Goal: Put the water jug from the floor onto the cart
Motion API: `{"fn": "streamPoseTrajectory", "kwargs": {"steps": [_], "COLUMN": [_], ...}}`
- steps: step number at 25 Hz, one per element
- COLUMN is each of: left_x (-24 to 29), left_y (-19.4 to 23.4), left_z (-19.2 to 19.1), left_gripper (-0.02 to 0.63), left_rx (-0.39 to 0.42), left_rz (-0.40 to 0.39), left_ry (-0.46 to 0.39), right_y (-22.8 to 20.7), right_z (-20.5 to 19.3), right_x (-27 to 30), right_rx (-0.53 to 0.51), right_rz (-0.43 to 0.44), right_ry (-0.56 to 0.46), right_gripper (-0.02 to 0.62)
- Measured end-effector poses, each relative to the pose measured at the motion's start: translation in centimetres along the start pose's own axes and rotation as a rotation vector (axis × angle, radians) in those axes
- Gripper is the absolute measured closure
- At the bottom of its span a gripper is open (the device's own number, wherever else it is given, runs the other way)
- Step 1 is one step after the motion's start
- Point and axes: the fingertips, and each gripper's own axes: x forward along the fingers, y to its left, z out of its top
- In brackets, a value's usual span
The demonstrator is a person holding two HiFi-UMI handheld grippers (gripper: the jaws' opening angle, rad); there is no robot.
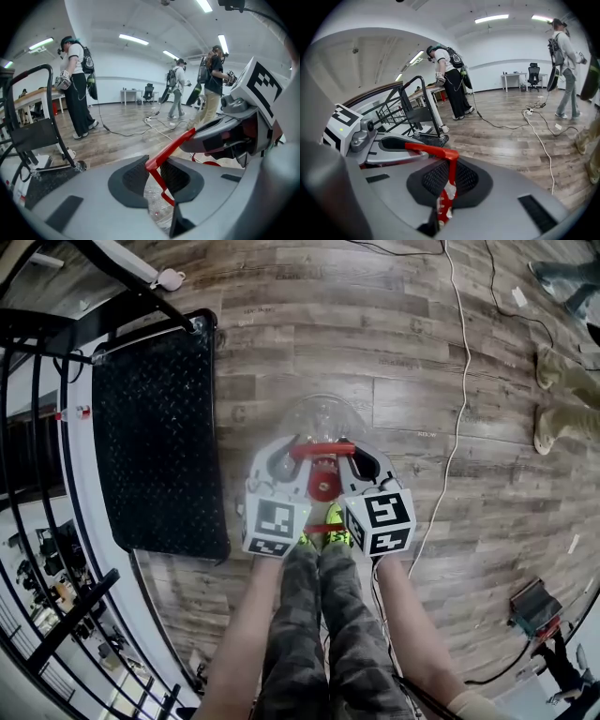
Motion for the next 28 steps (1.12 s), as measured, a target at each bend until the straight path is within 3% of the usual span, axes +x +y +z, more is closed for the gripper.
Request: {"fn": "streamPoseTrajectory", "kwargs": {"steps": [4, 13, 28], "left_x": [-1.1, -5.5, -17.7], "left_y": [-0.7, 0.0, -0.6], "left_z": [1.2, 7.5, 15.4], "left_gripper": [0.526, 0.528, 0.529], "left_rx": [0.013, 0.046, -0.003], "left_rz": [0.003, 0.037, 0.072], "left_ry": [-0.022, -0.076, -0.062], "right_y": [0.3, 2.4, 10.1], "right_z": [0.8, 7.2, 15.3], "right_x": [-1.6, -5.4, -14.6], "right_rx": [-0.019, -0.053, -0.090], "right_rz": [-0.011, -0.020, 0.043], "right_ry": [-0.015, -0.085, -0.059], "right_gripper": [0.575, 0.575, 0.575]}}
